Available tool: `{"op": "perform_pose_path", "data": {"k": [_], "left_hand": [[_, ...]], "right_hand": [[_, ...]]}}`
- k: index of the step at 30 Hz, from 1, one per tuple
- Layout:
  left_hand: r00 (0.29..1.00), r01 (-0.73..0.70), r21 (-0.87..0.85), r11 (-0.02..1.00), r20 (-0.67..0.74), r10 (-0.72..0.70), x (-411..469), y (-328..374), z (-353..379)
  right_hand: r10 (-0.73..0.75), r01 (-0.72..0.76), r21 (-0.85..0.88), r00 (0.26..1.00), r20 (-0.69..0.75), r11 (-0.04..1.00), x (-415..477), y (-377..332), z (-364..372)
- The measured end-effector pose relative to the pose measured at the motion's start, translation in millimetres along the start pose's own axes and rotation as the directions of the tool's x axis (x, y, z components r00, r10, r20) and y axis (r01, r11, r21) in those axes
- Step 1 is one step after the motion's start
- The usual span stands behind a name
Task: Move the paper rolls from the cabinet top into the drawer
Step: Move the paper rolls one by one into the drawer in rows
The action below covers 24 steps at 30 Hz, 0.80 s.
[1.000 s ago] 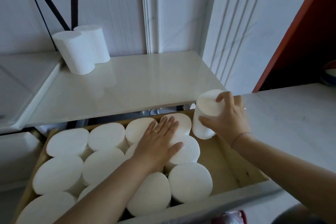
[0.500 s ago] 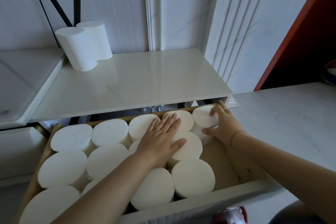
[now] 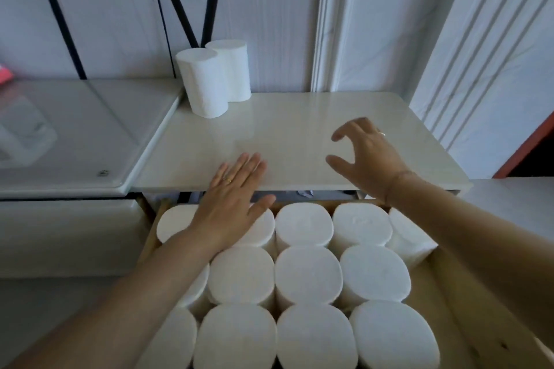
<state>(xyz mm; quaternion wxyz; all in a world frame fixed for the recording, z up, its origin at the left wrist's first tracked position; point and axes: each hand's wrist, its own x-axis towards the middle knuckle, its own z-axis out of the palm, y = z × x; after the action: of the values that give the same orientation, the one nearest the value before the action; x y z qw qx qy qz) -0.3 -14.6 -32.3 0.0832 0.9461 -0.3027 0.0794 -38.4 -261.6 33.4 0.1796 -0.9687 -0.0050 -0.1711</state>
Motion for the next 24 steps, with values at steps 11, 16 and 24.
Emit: {"op": "perform_pose_path", "data": {"k": [11,16,24], "left_hand": [[0.989,0.129,0.066,0.989,0.070,-0.134,18,-81,1],[0.993,0.120,0.038,0.992,-0.011,-0.120,17,-85,9],[0.993,0.106,0.019,0.994,-0.047,-0.105,14,-85,10]], "right_hand": [[-0.144,0.126,0.368,0.989,0.021,0.921,180,-112,105],[-0.143,0.130,0.361,0.990,0.010,0.923,232,-142,129],[-0.062,0.099,0.527,0.994,-0.088,0.844,260,-162,152]]}}
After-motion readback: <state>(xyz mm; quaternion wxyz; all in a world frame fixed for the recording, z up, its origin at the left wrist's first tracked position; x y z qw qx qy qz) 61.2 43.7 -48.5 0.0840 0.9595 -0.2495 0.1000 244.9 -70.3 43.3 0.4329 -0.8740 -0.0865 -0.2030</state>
